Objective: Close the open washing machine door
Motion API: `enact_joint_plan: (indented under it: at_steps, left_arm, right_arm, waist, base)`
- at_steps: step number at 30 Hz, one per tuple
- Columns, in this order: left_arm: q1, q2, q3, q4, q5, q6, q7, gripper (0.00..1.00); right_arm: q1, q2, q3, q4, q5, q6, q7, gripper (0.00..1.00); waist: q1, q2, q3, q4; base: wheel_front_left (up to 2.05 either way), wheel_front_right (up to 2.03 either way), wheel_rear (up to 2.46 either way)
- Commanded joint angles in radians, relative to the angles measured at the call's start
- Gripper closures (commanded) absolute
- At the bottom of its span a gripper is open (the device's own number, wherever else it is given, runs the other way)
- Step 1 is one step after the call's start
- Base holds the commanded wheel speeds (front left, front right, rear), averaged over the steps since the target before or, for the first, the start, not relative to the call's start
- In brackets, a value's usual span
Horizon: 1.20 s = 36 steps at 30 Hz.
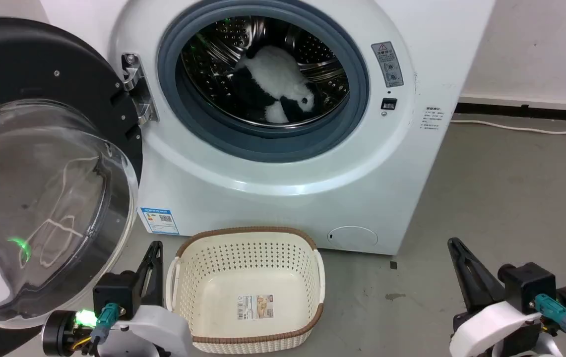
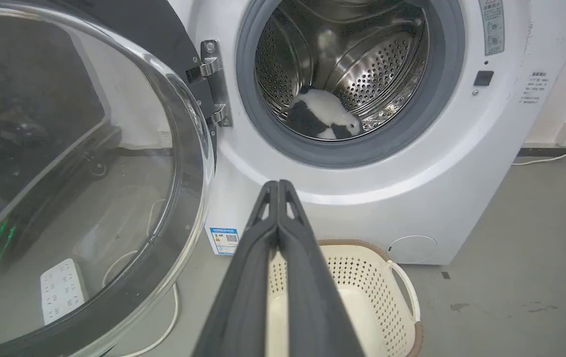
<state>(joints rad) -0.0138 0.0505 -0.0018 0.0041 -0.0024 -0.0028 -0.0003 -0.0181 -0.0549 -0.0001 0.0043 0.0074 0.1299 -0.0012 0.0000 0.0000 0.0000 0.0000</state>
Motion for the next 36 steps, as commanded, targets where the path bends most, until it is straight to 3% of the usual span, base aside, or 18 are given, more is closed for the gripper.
enact_joint_plan:
  at_steps: [1, 25, 26, 28, 29, 30, 36]
  left_arm:
    - [0.014, 0.000, 0.002, -0.004, 0.002, 0.003, 0.000, 1.00]
    - [0.014, 0.000, 0.002, -0.004, 0.002, 0.003, 0.000, 1.00]
    - [0.000, 0.000, 0.000, 0.000, 0.000, 0.000, 0.000, 0.00]
    - [0.000, 0.000, -0.001, 0.001, 0.000, 0.000, 0.000, 0.00]
    - [0.000, 0.000, -0.002, 0.001, 0.000, 0.000, -0.001, 1.00]
    - [-0.001, 0.000, -0.003, 0.001, 0.000, 0.000, -0.002, 0.00]
    - [-0.002, 0.001, -0.012, -0.001, 0.001, 0.002, -0.014, 0.00]
  right_arm:
    - [0.018, 0.005, 0.000, -0.004, -0.007, 0.001, 0.001, 1.00]
    - [0.018, 0.005, 0.000, -0.004, -0.007, 0.001, 0.001, 1.00]
    - [0.000, 0.000, 0.000, 0.000, 0.001, 0.000, 0.000, 0.00]
    - [-0.001, 0.000, 0.000, 0.001, 0.001, 0.000, 0.000, 0.00]
    - [-0.001, 0.000, 0.000, 0.001, 0.001, 0.000, 0.000, 1.00]
    - [-0.001, 0.000, 0.000, 0.001, 0.003, 0.000, -0.002, 0.00]
    - [0.004, 0.000, -0.008, 0.000, 0.013, 0.000, -0.014, 0.00]
  waist:
    - [0.0000, 0.0000, 0.000, 0.000]
    - [0.0000, 0.0000, 0.000, 0.000]
    - [0.0000, 0.0000, 0.000, 0.000]
    - [0.0000, 0.0000, 0.000, 0.000]
    - [0.0000, 0.0000, 0.000, 0.000]
    - [0.0000, 0.0000, 0.000, 0.000]
    - [0.0000, 0.0000, 0.000, 0.002]
  base:
    - [0.00, 0.00, 0.00]
    - [0.00, 0.00, 0.00]
    - [0.00, 0.00, 0.00]
    - [0.00, 0.00, 0.00]
    - [0.00, 0.00, 0.00]
    - [0.00, 0.00, 0.00]
    - [0.00, 0.00, 0.00]
